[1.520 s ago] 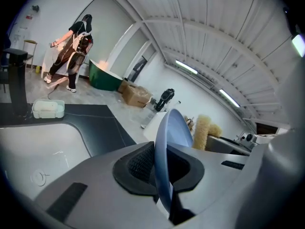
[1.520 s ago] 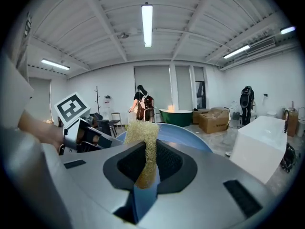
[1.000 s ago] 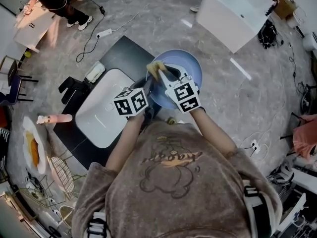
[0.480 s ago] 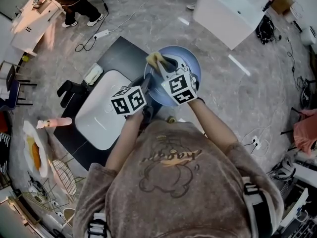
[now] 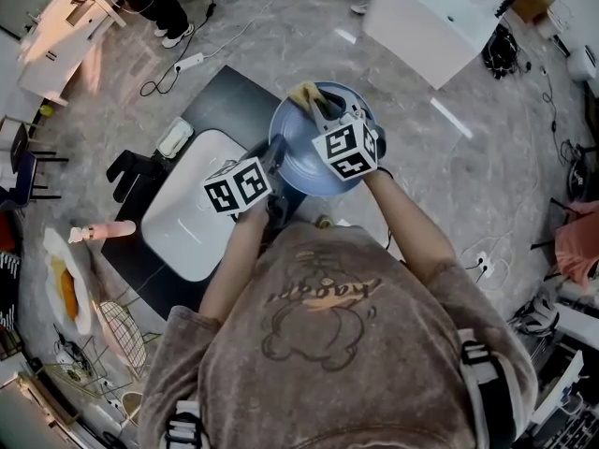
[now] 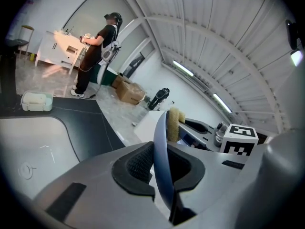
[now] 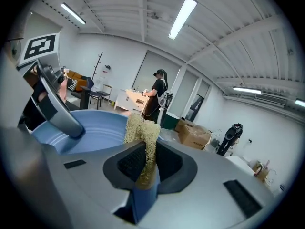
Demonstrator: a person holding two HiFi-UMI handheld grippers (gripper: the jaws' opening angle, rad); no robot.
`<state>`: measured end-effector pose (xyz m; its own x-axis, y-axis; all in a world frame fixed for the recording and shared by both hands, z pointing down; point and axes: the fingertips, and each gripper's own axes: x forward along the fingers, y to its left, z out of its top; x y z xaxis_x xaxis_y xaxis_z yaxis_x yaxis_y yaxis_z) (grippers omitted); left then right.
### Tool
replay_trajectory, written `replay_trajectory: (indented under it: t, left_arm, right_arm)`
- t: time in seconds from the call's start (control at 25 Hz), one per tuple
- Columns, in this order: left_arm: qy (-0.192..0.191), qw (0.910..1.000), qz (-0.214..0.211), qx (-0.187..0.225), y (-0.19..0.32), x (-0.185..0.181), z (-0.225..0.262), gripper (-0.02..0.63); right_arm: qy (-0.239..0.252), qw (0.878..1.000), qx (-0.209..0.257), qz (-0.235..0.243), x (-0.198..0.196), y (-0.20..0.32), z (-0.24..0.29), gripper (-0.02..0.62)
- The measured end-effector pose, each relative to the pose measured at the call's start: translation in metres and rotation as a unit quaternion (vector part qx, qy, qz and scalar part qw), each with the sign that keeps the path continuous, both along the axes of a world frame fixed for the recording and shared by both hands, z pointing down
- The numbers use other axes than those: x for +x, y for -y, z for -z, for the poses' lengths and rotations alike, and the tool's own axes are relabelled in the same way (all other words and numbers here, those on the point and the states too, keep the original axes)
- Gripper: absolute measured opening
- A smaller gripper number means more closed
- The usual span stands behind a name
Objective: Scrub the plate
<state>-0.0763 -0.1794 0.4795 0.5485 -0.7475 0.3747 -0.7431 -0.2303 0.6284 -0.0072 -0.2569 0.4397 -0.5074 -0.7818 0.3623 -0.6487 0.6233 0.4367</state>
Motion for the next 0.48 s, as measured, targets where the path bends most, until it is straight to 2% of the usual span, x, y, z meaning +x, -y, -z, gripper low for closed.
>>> replay_trajectory:
  t: [0.48]
  left_arm:
    - [-0.015,0.9997,0.021,-0.003,0.001,-0.008,0.003,0.046]
  right_arm:
    - [-0.074,0.996,-0.001,-0.041,0.043,0.016,-0.015,0.048]
